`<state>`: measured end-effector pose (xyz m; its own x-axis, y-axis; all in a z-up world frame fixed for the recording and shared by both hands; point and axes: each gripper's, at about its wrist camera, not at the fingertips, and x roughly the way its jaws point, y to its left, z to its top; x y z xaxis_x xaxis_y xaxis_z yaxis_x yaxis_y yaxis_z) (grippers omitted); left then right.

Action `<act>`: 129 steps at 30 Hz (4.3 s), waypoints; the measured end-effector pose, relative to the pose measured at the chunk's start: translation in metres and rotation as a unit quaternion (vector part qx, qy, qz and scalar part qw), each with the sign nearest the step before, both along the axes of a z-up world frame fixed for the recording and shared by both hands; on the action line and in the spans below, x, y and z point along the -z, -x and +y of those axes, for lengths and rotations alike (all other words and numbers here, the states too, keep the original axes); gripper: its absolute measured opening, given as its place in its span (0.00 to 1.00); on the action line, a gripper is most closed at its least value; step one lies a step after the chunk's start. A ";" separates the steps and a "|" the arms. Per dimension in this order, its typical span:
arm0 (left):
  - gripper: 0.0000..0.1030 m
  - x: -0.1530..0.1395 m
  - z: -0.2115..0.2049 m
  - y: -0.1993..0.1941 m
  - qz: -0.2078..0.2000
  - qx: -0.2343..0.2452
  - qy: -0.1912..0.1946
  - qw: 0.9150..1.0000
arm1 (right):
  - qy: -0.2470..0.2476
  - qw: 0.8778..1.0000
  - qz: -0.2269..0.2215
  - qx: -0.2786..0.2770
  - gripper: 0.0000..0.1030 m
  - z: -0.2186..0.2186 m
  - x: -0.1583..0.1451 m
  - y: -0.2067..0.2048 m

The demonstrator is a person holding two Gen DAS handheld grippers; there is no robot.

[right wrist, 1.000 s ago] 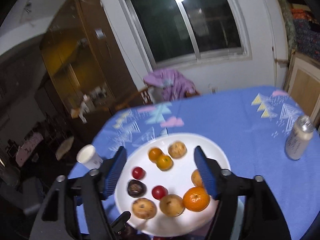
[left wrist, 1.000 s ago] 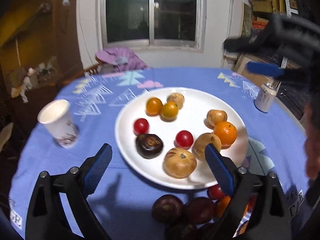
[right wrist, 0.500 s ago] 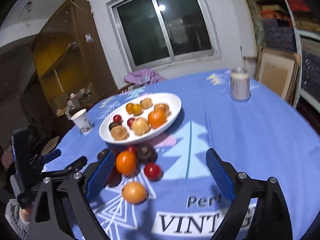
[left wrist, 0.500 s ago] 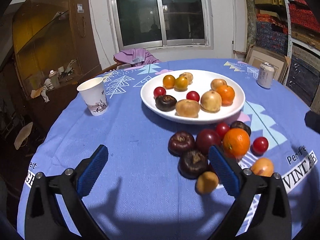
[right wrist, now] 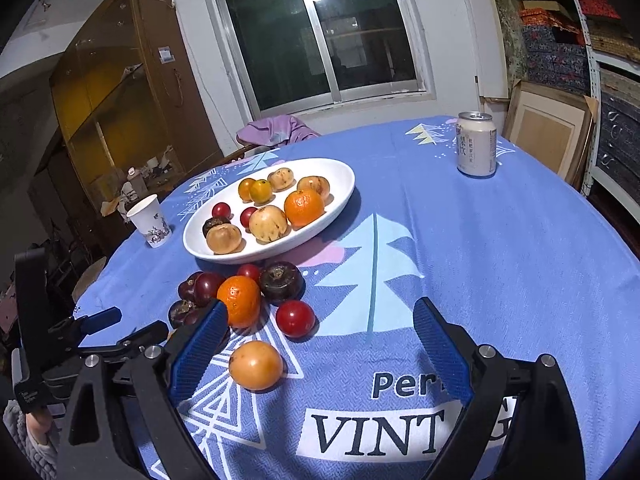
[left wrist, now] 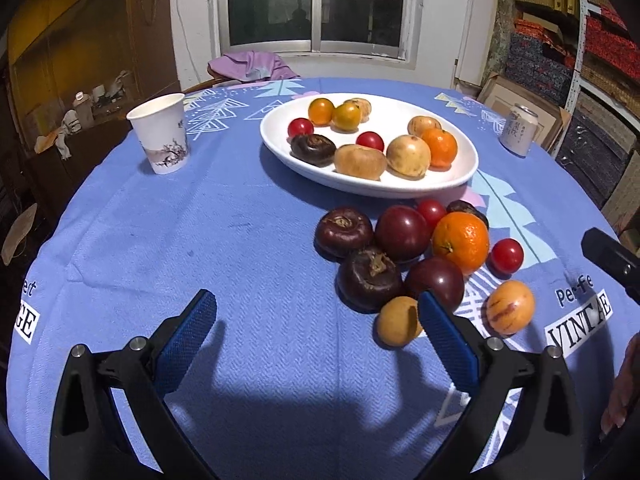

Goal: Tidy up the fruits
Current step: 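Grasp a small tan round fruit with the left tool while the right tool grasps an orange fruit, then place the small tan fruit on the plate with the left tool while the right tool places the orange fruit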

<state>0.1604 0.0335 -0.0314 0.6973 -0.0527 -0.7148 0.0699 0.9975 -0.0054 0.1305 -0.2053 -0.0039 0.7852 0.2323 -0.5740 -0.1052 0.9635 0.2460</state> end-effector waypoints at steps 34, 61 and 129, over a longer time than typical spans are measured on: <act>0.76 0.016 0.020 -0.001 0.042 -0.010 -0.004 0.999 | 0.082 0.992 0.033 -0.093 0.84 0.047 0.018 0.001; 0.27 0.018 -0.008 -0.007 0.046 0.063 0.006 0.997 | 0.062 0.984 0.106 -0.132 0.41 0.062 0.039 -0.015; 0.52 -0.035 -0.005 -0.211 -0.009 0.014 0.046 0.999 | -0.039 0.995 0.046 -0.085 0.43 0.050 -0.047 -0.250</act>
<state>0.3718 0.0282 0.0041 0.7079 -0.1384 -0.6926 0.0995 0.9904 -0.0963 0.3806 -0.1555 0.0434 0.6764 0.4035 -0.6162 -0.2383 0.9115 0.3353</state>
